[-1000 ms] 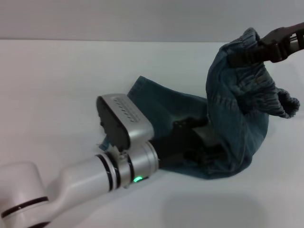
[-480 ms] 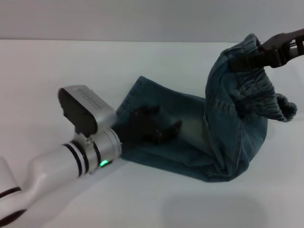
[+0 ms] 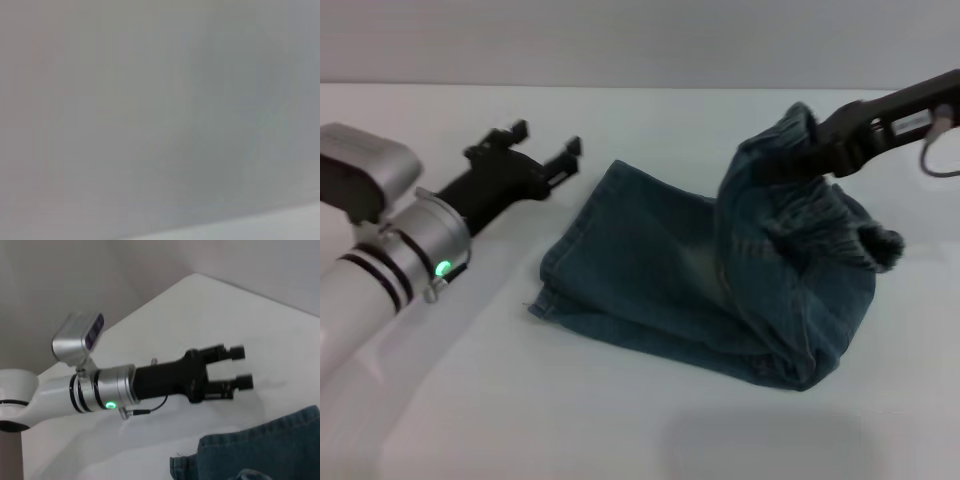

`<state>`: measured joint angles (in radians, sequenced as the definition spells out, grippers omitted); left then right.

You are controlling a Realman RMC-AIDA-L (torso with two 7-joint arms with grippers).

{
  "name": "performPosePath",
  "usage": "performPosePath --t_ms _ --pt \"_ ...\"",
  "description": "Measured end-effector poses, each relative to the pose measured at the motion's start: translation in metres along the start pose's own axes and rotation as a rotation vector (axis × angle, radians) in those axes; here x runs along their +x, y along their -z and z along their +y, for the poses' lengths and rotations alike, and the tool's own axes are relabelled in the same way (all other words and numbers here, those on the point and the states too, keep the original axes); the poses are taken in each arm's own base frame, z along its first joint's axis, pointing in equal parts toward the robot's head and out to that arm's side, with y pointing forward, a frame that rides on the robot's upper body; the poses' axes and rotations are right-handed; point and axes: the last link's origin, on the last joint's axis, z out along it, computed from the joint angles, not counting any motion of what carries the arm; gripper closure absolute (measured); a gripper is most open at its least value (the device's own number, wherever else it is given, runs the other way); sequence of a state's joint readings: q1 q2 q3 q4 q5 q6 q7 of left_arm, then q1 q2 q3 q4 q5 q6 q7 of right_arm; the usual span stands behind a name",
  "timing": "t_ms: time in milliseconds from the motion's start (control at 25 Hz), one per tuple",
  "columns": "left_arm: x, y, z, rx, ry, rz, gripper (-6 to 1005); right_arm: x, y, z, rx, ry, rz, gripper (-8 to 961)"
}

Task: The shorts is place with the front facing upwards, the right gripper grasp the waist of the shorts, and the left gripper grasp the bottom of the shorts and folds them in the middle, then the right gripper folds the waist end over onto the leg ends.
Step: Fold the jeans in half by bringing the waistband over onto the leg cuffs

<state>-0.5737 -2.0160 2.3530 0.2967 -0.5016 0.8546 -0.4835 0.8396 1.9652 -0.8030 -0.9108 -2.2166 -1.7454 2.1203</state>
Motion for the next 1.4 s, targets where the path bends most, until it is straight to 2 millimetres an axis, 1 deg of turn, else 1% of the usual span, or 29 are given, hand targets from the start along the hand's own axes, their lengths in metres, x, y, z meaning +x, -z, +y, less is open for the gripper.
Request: performPosePath --t_ms 160,320,560,600,680,840,1040,1240,1400 --pt "0.001 0.009 -0.009 0.041 0.029 0.038 189 -0.006 -0.024 0.005 -0.003 0.036 -0.022 911" --pt "-0.003 0.015 -0.013 0.058 0.035 0.038 189 -0.015 -0.048 0.007 0.022 0.077 -0.019 911" --pt "-0.010 0.020 -0.016 0.084 0.037 0.024 189 -0.015 -0.091 0.009 0.028 0.105 0.068 911" --pt "-0.011 0.020 -0.016 0.086 0.037 0.021 189 -0.015 -0.096 0.010 0.023 0.109 0.076 911" --pt "-0.014 0.020 -0.015 0.091 0.036 0.013 189 -0.015 -0.103 0.012 0.010 0.119 0.081 879" --pt "-0.016 0.020 -0.014 0.093 0.033 0.005 189 -0.021 -0.110 0.017 -0.009 0.147 0.068 815" --pt "-0.017 0.020 -0.014 0.093 0.033 0.005 189 -0.026 -0.111 0.021 -0.023 0.178 0.050 593" --pt "-0.017 0.019 -0.013 0.092 0.035 0.005 189 -0.030 -0.109 0.022 -0.020 0.199 0.046 532" --pt "-0.018 0.020 -0.013 0.093 0.038 0.004 189 -0.024 -0.107 0.029 -0.076 0.188 0.089 496"
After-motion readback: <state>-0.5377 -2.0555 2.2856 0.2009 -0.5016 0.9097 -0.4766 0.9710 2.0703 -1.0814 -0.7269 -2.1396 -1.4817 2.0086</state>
